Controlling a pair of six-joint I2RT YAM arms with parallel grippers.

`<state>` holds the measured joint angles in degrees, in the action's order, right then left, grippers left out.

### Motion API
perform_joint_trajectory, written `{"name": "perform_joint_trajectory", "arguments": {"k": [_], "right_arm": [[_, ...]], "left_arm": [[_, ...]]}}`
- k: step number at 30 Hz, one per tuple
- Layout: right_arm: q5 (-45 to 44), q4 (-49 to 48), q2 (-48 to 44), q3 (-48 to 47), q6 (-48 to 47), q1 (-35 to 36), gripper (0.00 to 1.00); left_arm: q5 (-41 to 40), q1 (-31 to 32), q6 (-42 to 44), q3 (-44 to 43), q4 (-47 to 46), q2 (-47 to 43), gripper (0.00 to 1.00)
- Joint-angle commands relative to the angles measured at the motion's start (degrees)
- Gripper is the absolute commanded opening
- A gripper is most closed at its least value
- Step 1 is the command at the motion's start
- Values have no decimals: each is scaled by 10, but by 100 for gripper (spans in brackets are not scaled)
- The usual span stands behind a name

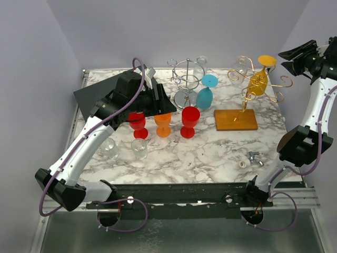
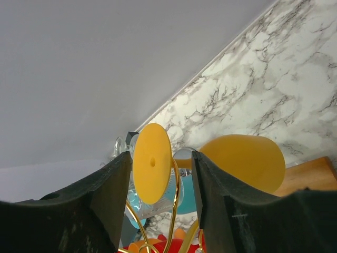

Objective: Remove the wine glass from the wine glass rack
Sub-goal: Pick up the wine glass from the wine rack.

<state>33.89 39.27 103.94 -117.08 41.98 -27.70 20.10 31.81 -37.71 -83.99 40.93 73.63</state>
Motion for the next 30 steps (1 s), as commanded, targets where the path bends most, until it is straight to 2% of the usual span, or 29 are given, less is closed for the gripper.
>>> {"name": "perform_joint_trajectory", "arguments": {"k": [1,18,30], "right_arm": [[19,-12,23,-8,1,10,54],[8,-42,18,32,15,34,35],[-17,-31,5,13,18,34,25]], "left_arm": [[13,-4,-8,-9,-17,-1,67],[10,-6,-14,-7,-21,2,67],[9,-7,-16,-2,-21,-1,66]]}}
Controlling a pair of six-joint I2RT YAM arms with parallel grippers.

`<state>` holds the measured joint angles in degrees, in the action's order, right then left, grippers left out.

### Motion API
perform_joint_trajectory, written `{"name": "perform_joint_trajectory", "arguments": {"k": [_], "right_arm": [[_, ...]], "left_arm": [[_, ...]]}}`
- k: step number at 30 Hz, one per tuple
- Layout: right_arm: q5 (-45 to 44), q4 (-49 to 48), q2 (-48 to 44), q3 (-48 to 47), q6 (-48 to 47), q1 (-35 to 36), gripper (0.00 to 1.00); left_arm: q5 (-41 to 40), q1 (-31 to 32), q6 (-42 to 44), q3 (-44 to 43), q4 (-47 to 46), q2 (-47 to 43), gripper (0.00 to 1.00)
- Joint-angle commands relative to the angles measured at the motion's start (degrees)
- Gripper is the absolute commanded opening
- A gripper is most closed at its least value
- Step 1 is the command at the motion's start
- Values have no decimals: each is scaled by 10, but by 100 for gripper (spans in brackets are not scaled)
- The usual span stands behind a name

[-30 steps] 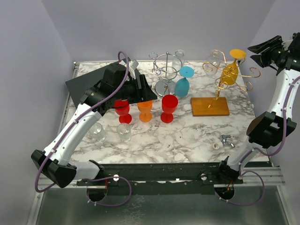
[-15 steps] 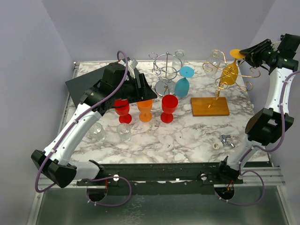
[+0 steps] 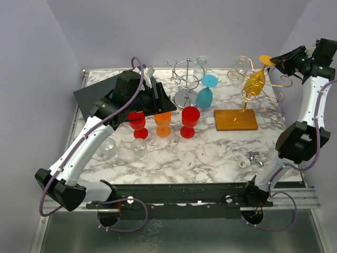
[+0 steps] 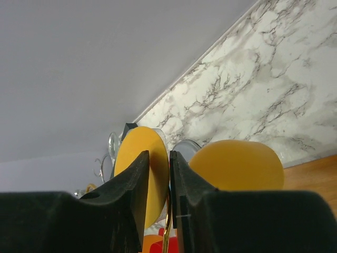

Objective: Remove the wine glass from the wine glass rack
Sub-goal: Pick up the wine glass from the wine rack.

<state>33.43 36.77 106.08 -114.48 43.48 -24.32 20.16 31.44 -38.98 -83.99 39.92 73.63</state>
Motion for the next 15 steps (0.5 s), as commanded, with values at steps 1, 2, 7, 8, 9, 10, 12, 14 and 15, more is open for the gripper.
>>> {"name": "perform_joint_trajectory", "arguments": {"k": [1,2,7,8,9,10,12,14,15], "right_arm": [[-14,-4,-17,-16,3,1,24],[-15,-3,-18,-21,3,1,24],[-20,2,-19,-35,5,1,21],[-21,2,-20,-37,5,0,20],[-22,4,-21,-40,5,1,20],[-22,4,-21,-42,6,1,18],[-22,5,-22,-46,6,1,17],[-22,4,-23,-47,9,0,13],[-22,3,-25,-46,11,0,12]], "left_arm": [[8,-3,-3,-3,-11,-2,66],[8,-3,-3,-3,-11,-2,66],[8,-3,-5,-4,-11,-1,66],[8,-3,-5,-4,-11,-2,66],[8,-3,-5,-4,-11,-1,66],[8,-3,-5,-3,-11,-2,66],[9,-3,-6,-4,-11,-1,66],[8,-3,-7,-3,-11,-1,66],[8,-3,-7,-4,-11,-1,66]]}}
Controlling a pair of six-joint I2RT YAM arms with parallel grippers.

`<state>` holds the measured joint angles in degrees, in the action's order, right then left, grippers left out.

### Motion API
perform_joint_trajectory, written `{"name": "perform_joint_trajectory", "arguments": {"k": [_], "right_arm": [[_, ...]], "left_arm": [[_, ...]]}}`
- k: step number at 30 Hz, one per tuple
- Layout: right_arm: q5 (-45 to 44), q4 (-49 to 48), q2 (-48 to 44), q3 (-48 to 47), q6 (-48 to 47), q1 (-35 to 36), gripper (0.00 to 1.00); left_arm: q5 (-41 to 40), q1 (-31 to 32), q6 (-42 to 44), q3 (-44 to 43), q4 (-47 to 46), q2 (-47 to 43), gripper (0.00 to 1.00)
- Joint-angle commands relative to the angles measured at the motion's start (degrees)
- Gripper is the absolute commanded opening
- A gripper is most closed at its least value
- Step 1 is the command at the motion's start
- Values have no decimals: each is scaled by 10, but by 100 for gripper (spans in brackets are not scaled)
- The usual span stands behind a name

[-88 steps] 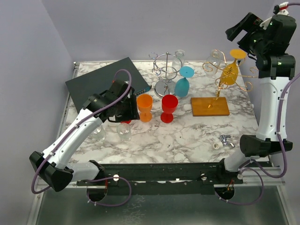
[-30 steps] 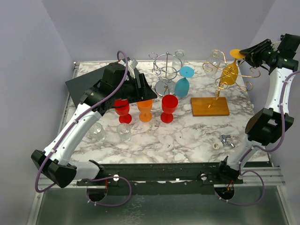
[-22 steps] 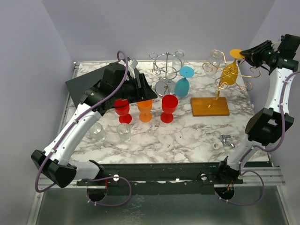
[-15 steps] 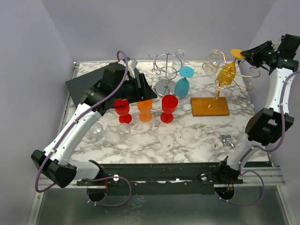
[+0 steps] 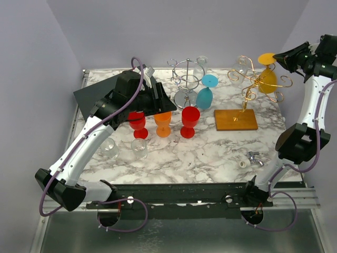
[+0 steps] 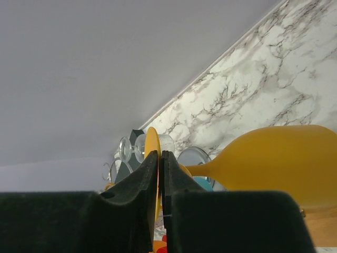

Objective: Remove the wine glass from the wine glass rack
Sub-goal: Pick up the wine glass from the wine rack.

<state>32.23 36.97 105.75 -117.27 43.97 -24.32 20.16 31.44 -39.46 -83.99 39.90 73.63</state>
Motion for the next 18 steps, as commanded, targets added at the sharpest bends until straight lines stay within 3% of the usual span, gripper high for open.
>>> {"name": "perform_joint_trajectory", "arguments": {"k": [1,6,18], "right_arm": [[-9,0,-23,-18,7,0,10],[-2,-11,-31,-6,22,1,1],[-24,-45,-82,54,60,-8,1]], "left_arm": [[8,-3,-2,-5,-11,-2,66],[8,-3,-3,-5,-10,-2,66],[8,-3,-5,-6,-10,-3,66]]}}
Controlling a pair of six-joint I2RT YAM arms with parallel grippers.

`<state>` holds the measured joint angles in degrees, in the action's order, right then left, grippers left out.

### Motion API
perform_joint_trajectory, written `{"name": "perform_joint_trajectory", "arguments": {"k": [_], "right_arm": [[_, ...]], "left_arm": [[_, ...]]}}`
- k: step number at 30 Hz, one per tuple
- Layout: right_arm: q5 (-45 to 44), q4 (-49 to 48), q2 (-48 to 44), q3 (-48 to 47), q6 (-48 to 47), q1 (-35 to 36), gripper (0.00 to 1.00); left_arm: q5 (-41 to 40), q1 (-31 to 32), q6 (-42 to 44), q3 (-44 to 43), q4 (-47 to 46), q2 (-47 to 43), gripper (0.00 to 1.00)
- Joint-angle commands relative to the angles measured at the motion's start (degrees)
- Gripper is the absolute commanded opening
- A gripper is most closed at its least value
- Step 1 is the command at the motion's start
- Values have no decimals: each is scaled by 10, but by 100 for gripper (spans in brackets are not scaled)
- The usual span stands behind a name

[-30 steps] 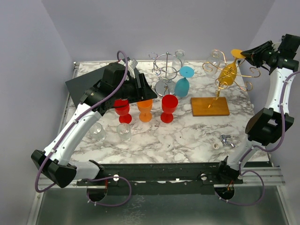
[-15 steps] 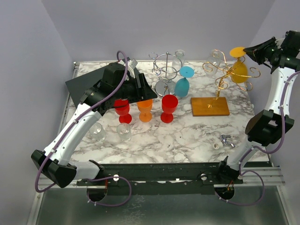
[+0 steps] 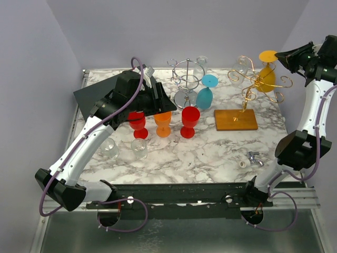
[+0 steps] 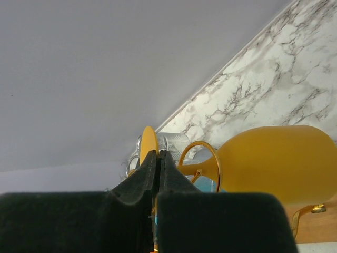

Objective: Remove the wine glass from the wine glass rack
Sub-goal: Pick up the wine glass from the wine rack.

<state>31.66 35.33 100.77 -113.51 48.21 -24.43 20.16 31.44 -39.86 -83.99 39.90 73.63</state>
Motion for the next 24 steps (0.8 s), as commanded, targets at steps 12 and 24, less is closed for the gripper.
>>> {"name": "perform_joint_trajectory", "arguments": {"k": [12,24], "right_arm": [[-61,-37,-74,66,33,-16,1],[-122,-62,-108,124,70,-18,1]], "left_arm": [[10,-3,-2,-11,-10,1,66],[8,-3,-3,-8,-10,1,66]]}}
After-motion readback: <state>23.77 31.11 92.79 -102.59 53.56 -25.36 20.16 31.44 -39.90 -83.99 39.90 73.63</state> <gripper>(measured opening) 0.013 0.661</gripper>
